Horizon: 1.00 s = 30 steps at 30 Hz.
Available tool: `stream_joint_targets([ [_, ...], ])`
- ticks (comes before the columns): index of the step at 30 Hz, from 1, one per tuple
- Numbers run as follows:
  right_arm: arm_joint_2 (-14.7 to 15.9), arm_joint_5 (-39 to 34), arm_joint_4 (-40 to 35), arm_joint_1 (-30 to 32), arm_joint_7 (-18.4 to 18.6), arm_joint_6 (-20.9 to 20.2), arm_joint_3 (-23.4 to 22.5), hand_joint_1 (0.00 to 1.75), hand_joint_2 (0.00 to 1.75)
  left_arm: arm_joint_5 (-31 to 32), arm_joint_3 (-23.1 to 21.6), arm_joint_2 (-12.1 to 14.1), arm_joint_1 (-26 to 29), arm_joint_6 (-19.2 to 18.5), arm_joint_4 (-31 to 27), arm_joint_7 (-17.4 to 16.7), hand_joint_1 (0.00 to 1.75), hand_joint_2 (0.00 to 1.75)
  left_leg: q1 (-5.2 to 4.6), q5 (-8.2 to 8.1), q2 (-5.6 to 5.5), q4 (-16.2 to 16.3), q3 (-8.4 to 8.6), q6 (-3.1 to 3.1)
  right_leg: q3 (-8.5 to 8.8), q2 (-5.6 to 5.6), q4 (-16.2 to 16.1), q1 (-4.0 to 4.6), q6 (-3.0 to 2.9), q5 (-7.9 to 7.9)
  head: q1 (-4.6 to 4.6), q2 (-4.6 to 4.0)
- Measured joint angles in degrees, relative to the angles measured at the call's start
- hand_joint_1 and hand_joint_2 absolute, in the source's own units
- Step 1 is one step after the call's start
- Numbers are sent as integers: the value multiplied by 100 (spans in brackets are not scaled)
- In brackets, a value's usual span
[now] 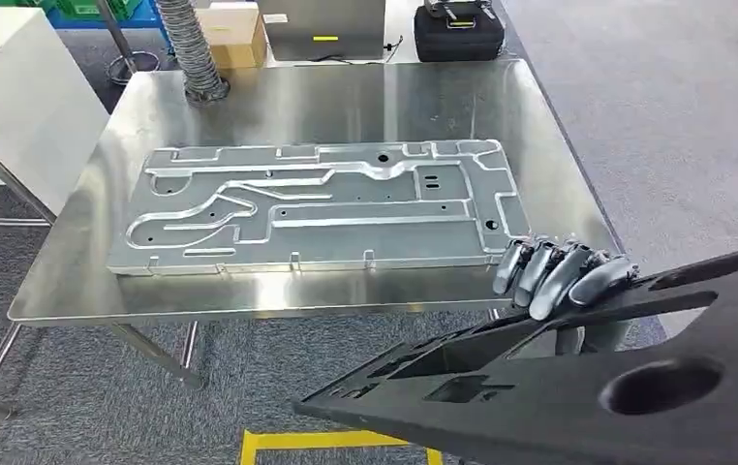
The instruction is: Take the parts from the cabinet and place them on the table.
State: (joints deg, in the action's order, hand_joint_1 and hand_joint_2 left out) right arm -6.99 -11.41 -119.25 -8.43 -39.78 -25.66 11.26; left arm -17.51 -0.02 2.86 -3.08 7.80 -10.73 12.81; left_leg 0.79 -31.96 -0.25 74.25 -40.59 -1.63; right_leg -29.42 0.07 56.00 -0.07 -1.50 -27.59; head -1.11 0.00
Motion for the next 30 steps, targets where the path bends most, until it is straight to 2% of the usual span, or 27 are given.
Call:
stream_joint_targets([
  [1,0,-9,11,0,0,9,-2,150,175,0,0,2,11,7,0,-4,0,0,0,304,0,-353,88,3,74,10,1,-1,12,-56,0,0],
  [3,0,-22,15,-9,0,15,-7,150,175,0,0,9,3,17,0,-9,0,0,1,978,14,-1411,467,28,247,5,10,-4,57,-194,0,0],
  [5,0,-28,24,-38,-2,31,-7,150,175,2,0,9,-4,28,0,-20,0,0,-43,817,11,-1626,595,119,258,16,40,31,135,-287,-2,0],
  [7,0,-39,26,-47,0,50,-7,150,175,7,0,9,-19,39,0,-26,0,0,-46,775,4,-1607,582,194,312,7,1,28,183,-285,0,0],
  [9,2,-81,28,-51,-2,66,-7,150,175,2,2,2,-4,44,0,-33,0,0,-13,742,-18,-1645,678,266,289,8,131,28,239,-286,-2,0],
  [10,2,-83,28,-55,0,72,-7,150,175,0,2,2,0,50,0,-26,0,0,-12,711,-10,-1668,729,310,180,9,377,17,268,-293,2,0],
  [11,2,-79,28,-66,-4,92,-7,150,175,0,4,2,-6,50,0,-17,0,0,-12,678,-8,-1675,761,335,-49,4,744,8,304,-390,2,0],
  [13,2,-35,31,-51,-4,129,-15,150,175,0,13,2,-8,50,0,-9,0,0,-22,596,-16,-1675,827,354,-689,3,1666,-24,342,-804,2,0],
  [14,4,-22,31,-49,-2,133,-17,150,175,0,17,2,2,50,0,-9,0,0,-25,562,-18,-1675,866,354,-899,2,1910,-25,342,-901,2,0],
  [15,9,-22,31,-48,-2,138,-20,150,175,0,22,4,15,52,0,-9,0,0,-29,509,-21,-1675,936,350,-1055,2,1949,-25,337,-838,2,0],
  [16,9,-9,31,-47,-2,151,-20,150,175,0,26,2,19,52,0,-9,0,0,-34,460,-26,-1675,1008,346,-1042,2,1717,-23,317,-631,2,0],
  [18,9,136,31,-55,-4,296,-24,150,175,15,28,2,13,52,0,2,0,0,-55,355,-38,-1681,1177,329,-772,2,787,5,234,37,2,0],
  [19,9,402,59,-102,-4,596,-24,150,175,43,26,-15,16,54,0,22,0,0,-55,299,-38,-1691,1210,315,-634,-6,286,36,157,439,2,0],
  [20,11,698,161,-200,-9,994,-26,150,175,79,26,-44,12,70,2,37,0,0,-76,264,-40,-1688,1289,276,-660,7,303,68,151,321,0,0],
  [21,11,943,277,-332,-9,1385,-26,150,175,83,26,-44,1,94,2,61,0,0,-63,237,-29,-1709,1272,238,-653,29,254,87,116,170,9,0],
  [22,18,1155,416,-480,13,1818,-28,150,175,85,26,-46,-3,103,2,83,0,0,-67,223,-13,-1735,1304,204,-622,31,212,87,56,333,9,0],
  [23,37,1220,534,-569,13,2165,-35,150,175,79,28,-66,1,105,2,114,0,0,-79,300,-2,-1620,1325,173,-598,37,176,87,31,374,0,0],
  [24,61,1340,685,-701,11,2594,-37,150,175,72,35,-55,-5,111,2,138,0,0,-93,304,-3,-1617,1371,139,-503,37,141,41,13,393,7,0],
  [25,88,1557,842,-831,44,3062,-44,150,175,68,42,-59,-6,111,2,155,0,0,-71,195,-4,-1505,1352,139,-417,14,75,27,5,393,9,0],
  [26,107,1866,975,-957,133,3495,-44,150,175,57,44,-70,-10,111,2,166,0,0,-67,78,-5,-1279,1235,126,-389,9,58,21,-22,377,2,0],
  [27,160,2356,1172,-1103,243,4088,-57,150,175,44,53,-68,-4,109,2,168,0,0,-52,-107,-5,-870,984,91,-383,9,58,22,-39,362,0,0],
  [29,341,3180,1701,-1337,340,4905,-133,150,175,28,98,-55,-1,81,2,168,0,0,-29,-435,-5,-119,457,42,-379,9,63,33,-48,326,0,0],
  [30,419,3597,1981,-1447,462,5226,-164,150,175,37,118,-52,1,63,2,168,0,0,-14,-402,-4,9,285,18,-369,10,74,32,-44,306,0,0],
])
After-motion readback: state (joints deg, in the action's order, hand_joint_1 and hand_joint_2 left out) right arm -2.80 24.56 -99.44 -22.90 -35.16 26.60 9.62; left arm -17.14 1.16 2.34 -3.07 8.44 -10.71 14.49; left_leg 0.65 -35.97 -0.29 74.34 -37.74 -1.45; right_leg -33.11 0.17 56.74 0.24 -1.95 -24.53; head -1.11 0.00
